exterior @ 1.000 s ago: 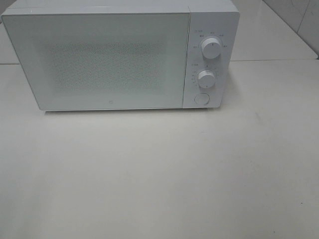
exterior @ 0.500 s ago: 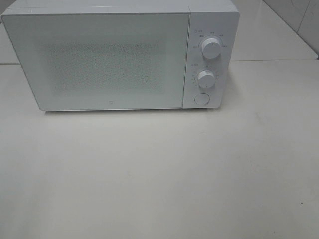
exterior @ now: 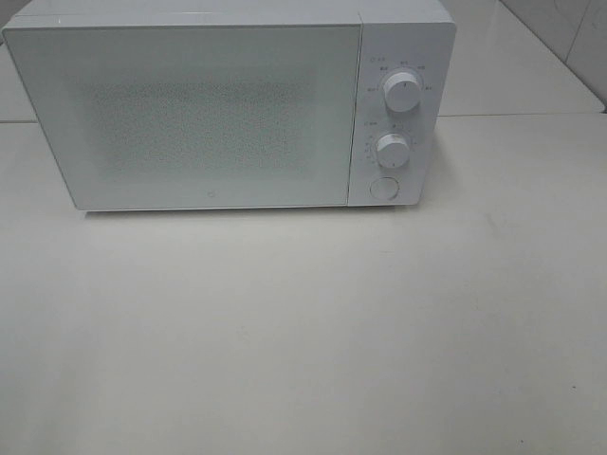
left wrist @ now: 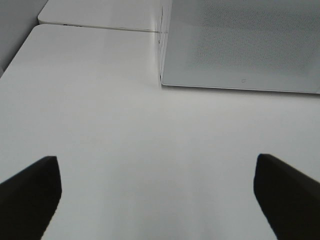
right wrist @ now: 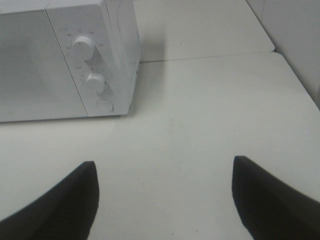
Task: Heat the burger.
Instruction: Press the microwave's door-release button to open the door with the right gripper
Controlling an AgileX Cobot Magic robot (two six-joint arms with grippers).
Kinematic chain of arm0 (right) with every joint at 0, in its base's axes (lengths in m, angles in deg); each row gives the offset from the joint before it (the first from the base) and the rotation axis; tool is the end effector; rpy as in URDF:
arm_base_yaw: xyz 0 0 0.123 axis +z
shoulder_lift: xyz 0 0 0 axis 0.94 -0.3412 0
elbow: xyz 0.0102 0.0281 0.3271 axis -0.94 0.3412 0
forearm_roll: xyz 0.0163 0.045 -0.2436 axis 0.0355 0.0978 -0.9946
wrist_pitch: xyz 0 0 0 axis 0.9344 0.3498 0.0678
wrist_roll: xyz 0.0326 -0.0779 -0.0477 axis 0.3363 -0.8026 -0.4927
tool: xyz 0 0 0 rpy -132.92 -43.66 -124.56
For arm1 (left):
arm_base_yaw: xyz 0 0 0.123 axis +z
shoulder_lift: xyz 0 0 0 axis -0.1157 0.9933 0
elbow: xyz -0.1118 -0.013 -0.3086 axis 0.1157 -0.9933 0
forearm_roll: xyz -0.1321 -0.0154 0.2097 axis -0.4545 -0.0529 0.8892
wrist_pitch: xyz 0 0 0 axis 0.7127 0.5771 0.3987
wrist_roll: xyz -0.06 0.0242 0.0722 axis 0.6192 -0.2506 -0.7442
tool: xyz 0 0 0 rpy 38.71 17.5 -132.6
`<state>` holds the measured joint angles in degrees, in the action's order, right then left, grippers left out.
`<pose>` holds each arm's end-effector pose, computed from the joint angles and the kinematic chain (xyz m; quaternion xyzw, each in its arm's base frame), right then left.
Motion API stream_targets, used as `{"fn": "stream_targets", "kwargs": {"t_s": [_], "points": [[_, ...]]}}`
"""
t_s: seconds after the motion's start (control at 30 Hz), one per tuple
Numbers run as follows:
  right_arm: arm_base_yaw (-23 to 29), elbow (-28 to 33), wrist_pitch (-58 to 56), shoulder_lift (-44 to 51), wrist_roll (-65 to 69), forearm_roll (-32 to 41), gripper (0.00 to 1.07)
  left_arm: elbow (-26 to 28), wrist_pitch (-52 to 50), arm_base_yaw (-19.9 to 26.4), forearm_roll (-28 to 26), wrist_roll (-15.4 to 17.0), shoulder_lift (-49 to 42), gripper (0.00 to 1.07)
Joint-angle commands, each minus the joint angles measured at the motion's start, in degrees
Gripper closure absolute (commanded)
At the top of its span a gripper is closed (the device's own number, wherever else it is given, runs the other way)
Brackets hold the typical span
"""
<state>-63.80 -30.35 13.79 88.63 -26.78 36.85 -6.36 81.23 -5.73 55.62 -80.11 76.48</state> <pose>-0.0426 -0.0096 0.2936 -0.0011 0.7993 0.0325 0.6001 -0.0473 -0.0080 0.2772 -0.0052 0.8438 -0.0392 0.5352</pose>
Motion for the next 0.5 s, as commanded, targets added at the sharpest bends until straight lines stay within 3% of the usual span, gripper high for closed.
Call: {"fn": "stream_targets", "kwargs": {"t_s": [0.03,0.5], "points": [[-0.4,-0.4,4.8,-2.2,-0.4,-0.2,0.37,-0.2,-0.5,0.1,-0.1,0.0,-1.3,0.07],[-0.4,-0.4,19.4,-21.7,-0.4,-0.3,0.37,-0.2,-0.5,0.1,-0.1,0.0,-1.3,0.07]]}}
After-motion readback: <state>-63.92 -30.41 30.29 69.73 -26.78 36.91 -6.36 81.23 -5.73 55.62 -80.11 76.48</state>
